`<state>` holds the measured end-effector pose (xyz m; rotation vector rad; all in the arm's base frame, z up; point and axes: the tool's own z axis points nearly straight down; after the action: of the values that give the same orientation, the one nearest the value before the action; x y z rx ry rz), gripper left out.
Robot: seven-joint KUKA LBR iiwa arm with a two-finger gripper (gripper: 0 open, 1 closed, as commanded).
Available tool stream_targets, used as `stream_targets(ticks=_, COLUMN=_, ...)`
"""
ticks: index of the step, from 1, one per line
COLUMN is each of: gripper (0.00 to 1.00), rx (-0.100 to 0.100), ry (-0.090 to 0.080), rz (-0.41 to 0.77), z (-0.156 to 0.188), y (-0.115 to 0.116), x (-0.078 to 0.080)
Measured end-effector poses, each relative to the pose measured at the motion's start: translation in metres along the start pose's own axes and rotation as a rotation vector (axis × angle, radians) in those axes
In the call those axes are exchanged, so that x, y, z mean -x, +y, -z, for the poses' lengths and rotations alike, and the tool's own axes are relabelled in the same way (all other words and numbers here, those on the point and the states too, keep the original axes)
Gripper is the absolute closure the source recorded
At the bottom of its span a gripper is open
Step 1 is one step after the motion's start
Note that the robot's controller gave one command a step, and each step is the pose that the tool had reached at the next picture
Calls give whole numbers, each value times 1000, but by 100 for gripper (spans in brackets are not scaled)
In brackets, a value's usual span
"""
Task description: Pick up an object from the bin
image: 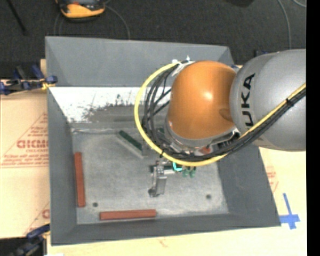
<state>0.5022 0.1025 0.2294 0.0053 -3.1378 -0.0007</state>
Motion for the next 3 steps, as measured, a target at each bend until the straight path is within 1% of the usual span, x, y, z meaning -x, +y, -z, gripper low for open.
stream_targets(ticks=1, gripper=0, rx=1, ry=-7, rz=-3, z=3, y=0, x=2)
stream_targets(ticks=2, gripper=0, rx=2, ry=-14, rz=-61, z=-26, y=-6, x=8)
stream_targets(ticks=3, gripper=0, rx=-1, ry=-3, rz=2, z=-29, y=-40, x=33)
